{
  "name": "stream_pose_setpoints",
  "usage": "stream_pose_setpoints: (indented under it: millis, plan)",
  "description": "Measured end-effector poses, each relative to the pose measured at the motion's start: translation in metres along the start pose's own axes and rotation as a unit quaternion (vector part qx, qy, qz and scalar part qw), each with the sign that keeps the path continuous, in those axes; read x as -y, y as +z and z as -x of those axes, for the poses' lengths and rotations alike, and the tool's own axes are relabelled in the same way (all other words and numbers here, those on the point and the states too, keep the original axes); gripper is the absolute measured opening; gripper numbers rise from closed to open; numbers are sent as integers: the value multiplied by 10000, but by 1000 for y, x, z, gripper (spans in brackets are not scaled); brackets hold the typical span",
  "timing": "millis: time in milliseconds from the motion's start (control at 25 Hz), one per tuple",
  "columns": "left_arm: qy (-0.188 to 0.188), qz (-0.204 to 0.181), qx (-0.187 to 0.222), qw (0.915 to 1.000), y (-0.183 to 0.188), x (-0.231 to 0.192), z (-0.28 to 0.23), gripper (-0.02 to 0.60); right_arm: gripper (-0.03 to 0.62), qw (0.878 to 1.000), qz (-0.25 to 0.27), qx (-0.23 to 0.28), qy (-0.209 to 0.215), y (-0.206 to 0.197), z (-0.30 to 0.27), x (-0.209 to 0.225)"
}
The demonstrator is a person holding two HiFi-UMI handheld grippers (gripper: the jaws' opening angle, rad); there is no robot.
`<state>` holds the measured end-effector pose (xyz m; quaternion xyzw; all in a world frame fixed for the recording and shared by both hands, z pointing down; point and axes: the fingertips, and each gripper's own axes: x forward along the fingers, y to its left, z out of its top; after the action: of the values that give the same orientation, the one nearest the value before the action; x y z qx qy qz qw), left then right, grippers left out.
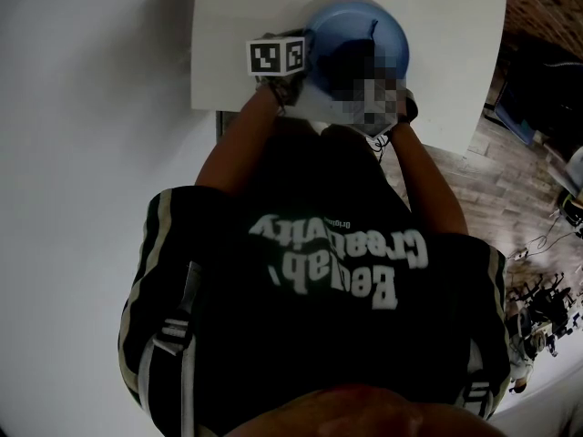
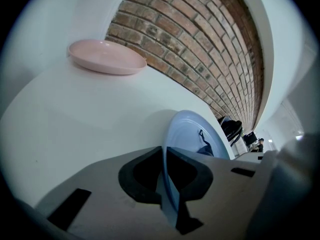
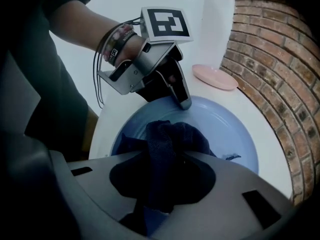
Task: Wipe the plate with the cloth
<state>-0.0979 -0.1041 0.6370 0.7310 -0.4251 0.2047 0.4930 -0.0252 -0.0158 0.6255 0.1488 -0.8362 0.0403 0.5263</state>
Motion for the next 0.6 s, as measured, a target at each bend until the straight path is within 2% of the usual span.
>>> stream_pose_setpoints:
  millis: [360,600]
  plan:
    - [-93,-38,-82,9999,-4,-2,-3,15,89,9996,139,46,-244,30,-24,35]
    - [-127,-35,-69,9999,-2,-1,-2,15,94,9984,-44,-70,-559,34,-27,69]
